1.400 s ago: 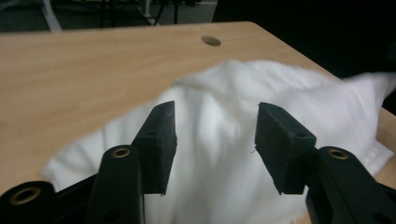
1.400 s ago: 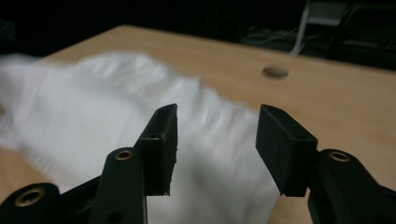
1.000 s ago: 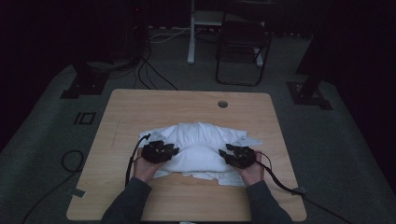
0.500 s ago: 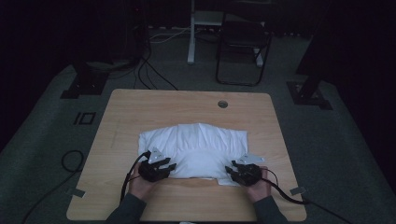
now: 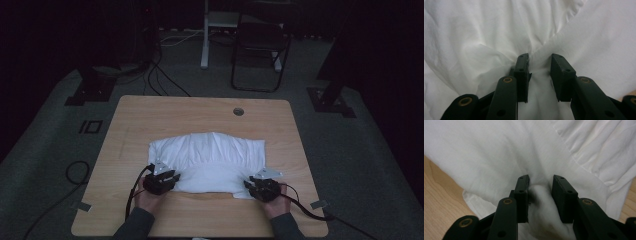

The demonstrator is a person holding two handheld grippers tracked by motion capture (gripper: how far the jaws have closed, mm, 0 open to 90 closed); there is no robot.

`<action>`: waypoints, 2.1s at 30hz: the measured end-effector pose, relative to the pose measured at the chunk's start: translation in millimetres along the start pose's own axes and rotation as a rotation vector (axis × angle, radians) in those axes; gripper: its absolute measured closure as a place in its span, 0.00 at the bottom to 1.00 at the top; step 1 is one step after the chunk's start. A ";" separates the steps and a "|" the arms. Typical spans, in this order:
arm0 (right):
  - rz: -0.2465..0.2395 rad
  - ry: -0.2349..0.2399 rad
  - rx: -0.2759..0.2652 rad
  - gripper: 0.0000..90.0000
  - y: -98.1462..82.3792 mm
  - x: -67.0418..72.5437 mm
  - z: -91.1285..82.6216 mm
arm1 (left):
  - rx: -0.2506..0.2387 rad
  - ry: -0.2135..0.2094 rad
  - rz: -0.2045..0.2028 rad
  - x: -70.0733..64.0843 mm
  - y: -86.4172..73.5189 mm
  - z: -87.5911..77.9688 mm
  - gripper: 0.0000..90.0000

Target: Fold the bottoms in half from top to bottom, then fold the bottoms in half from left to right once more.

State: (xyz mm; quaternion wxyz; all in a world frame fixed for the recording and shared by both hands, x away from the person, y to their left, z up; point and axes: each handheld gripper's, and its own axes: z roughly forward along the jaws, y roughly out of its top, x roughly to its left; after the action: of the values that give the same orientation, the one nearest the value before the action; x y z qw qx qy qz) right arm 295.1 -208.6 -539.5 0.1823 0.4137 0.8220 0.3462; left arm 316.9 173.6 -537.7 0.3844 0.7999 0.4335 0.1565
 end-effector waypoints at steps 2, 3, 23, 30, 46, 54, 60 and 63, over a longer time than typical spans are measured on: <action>0.008 0.004 -0.006 0.74 -0.2 -0.2 0.7 | -0.019 -0.001 -0.016 3.9 0.6 0.1 0.74; 0.011 0.006 -0.008 0.73 -0.1 -0.3 1.0 | -0.030 0.008 -0.026 6.6 1.6 -1.5 0.72; 0.041 0.048 -0.039 0.71 -2.1 -5.9 3.3 | -0.064 0.216 -0.295 56.0 3.7 -8.0 0.19; 0.040 0.053 -0.042 0.70 -2.5 -6.3 3.2 | -0.051 0.240 -0.342 63.7 1.3 -2.0 0.13; 0.037 0.065 -0.051 0.67 -3.5 -6.5 3.5 | -0.009 0.247 -0.254 48.4 4.5 9.7 0.18; 0.031 0.059 -0.047 0.65 -3.1 -4.6 3.5 | 0.009 0.275 -0.213 38.0 6.8 10.3 0.42; 0.031 0.059 -0.040 0.63 -1.6 -3.0 3.5 | 0.002 0.207 -0.234 35.8 7.3 8.7 0.82; 0.024 0.057 -0.050 0.63 5.5 -3.1 -0.1 | -0.024 0.176 -0.249 37.2 9.0 3.9 0.90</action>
State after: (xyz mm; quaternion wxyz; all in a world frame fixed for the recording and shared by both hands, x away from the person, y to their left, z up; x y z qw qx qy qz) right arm 299.9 -208.9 -535.4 0.1651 0.4088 0.8130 0.3803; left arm 345.7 199.1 -536.6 0.3708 0.7184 0.5597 0.1823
